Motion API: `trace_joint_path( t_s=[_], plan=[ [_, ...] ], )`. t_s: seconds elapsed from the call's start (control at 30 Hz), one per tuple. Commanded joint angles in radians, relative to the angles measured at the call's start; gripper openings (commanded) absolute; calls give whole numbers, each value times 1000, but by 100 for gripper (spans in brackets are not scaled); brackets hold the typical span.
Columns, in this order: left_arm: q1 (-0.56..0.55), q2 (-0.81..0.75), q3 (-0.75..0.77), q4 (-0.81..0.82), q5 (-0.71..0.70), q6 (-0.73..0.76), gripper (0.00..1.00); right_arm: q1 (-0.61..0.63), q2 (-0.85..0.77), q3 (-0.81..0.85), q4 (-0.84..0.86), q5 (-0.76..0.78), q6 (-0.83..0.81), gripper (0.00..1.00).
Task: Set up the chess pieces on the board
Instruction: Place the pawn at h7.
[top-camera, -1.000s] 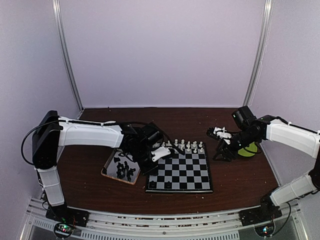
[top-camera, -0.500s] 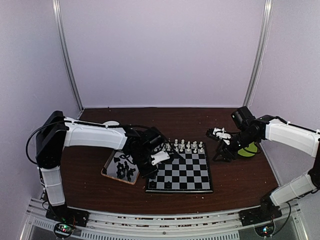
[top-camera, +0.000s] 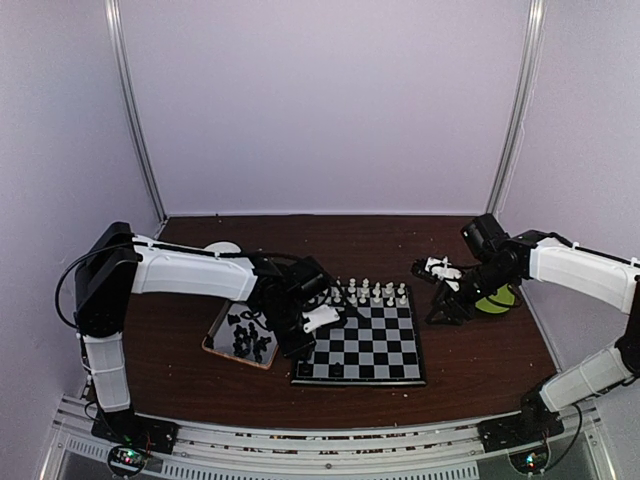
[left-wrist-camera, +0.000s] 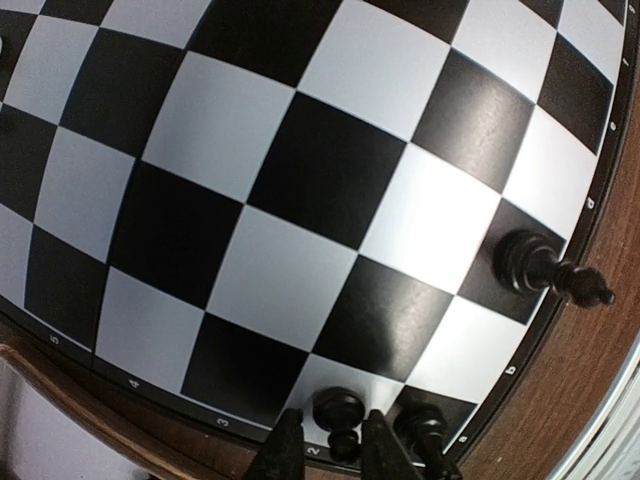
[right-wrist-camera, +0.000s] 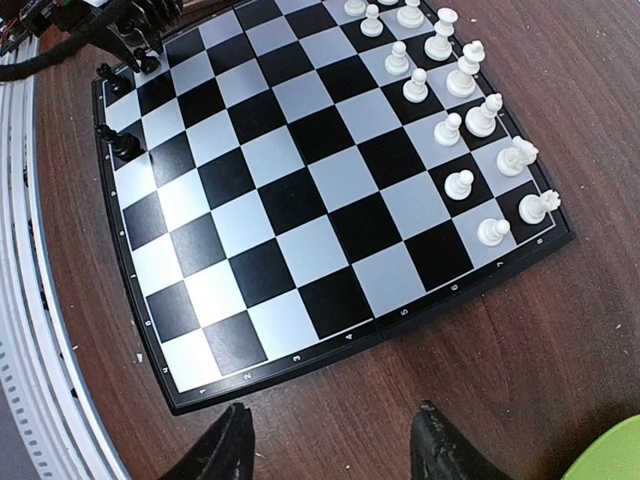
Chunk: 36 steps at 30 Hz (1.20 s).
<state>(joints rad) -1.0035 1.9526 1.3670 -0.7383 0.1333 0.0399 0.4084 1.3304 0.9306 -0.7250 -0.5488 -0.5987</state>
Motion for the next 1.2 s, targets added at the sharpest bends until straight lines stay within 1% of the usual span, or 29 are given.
trace_joint_path(
  t_s=[0.0, 0.17, 0.37, 0.5, 0.67, 0.83, 0.93, 1.07, 1.17],
  plan=[
    [-6, 10, 20, -9, -16, 9, 23, 7, 9, 28, -13, 13, -6, 53],
    [-4, -18, 20, -9, -29, 11, 24, 9, 10, 31, -14, 13, -6, 54],
    [-4, -107, 18, -11, -46, 37, 27, 10, 8, 31, -17, 3, -10, 54],
    [4, -170, 46, -65, -65, 77, 28, 11, 11, 35, -18, 2, -9, 54],
    [70, -251, 45, -106, -143, 55, 29, 13, 7, 36, -21, 3, -7, 53],
    [176, -317, -41, -73, -227, -50, 32, 13, -8, 29, -15, 12, -7, 54],
    [214, -326, -81, -66, -246, -93, 32, 13, -8, 30, -15, 11, -3, 54],
    [215, -324, -133, -17, -173, -35, 25, 14, -4, 28, -17, 12, -10, 53],
    [215, -269, -122, -30, -109, 27, 23, 15, 2, 32, -18, 22, -11, 53]
  ],
)
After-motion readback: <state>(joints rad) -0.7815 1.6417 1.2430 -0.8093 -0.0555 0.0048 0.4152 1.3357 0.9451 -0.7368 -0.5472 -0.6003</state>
